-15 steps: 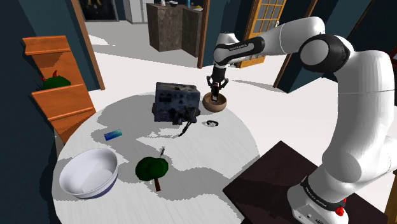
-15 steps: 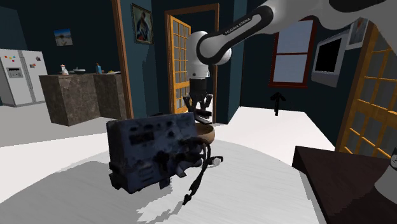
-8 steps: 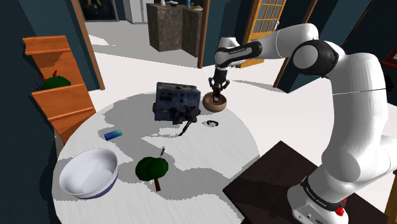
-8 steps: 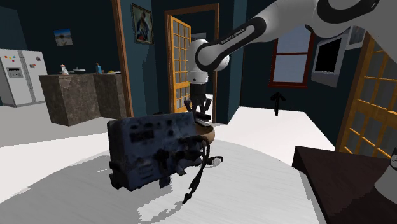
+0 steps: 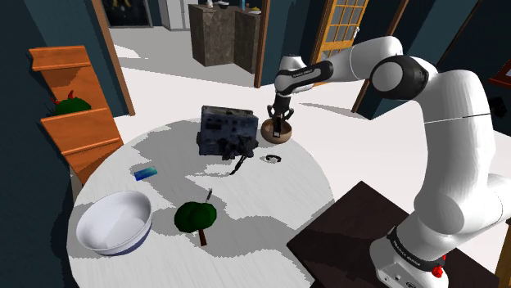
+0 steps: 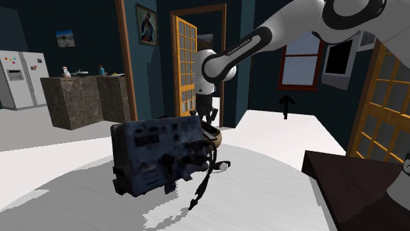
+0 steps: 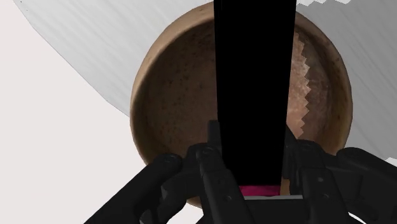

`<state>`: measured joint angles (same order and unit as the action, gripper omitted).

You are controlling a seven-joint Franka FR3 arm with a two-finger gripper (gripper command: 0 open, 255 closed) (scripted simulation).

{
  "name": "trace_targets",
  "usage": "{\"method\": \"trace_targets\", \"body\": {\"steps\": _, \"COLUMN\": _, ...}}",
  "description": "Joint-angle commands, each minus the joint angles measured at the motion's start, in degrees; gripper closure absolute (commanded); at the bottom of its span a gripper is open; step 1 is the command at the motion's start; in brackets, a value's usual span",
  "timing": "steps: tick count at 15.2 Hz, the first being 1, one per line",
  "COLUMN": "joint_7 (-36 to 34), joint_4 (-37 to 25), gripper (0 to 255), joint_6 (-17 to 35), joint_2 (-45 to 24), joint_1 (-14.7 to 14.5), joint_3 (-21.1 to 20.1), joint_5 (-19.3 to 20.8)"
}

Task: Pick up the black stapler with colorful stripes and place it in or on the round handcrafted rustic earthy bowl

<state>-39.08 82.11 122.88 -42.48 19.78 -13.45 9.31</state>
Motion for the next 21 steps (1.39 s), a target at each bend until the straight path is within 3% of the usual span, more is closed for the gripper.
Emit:
{"method": "trace_targets", "body": {"steps": 1, "joint_7": 0.0, "joint_4": 0.1, "gripper": 255, "joint_6": 0.1, "joint_2": -0.3, "joint_1": 0.0, "joint_3": 0.1, "joint_5": 0.0}}
{"method": "trace_targets", "body": {"steps": 6, "joint_7": -0.1, "joint_4": 0.1, "gripper": 255, "joint_6": 0.1, "joint_2": -0.3, "joint_1": 0.0, "joint_3": 0.1, "joint_5": 0.1}}
{"method": "trace_targets", "body": {"steps": 7, "joint_7": 0.0, "joint_4": -0.3, "gripper": 0, "joint_6": -0.1, "joint_2": -0.4, "joint_1": 0.0, "joint_3": 0.1, "joint_5": 0.1}}
{"method": "trace_targets", "body": {"steps": 12, "joint_7": -0.1, "joint_4": 0.1, "gripper": 0, "joint_6": 0.1, "joint_2": -0.3, "joint_1": 0.0, "joint_3": 0.1, "joint_5": 0.1}}
{"method": "trace_targets", "body": {"steps": 16, "joint_7": 0.4, "joint_4": -1.7, "gripper": 0, "joint_6": -5.1, "joint_2": 3.1, "joint_1": 0.3, "joint_3": -0.5, "joint_5": -0.7}}
{"method": "trace_targets", "body": {"steps": 21, "joint_7": 0.4, "joint_4": -1.7, "gripper": 0, "joint_6": -5.1, "joint_2": 3.1, "joint_1": 0.3, "joint_3": -0.5, "joint_5": -0.7}}
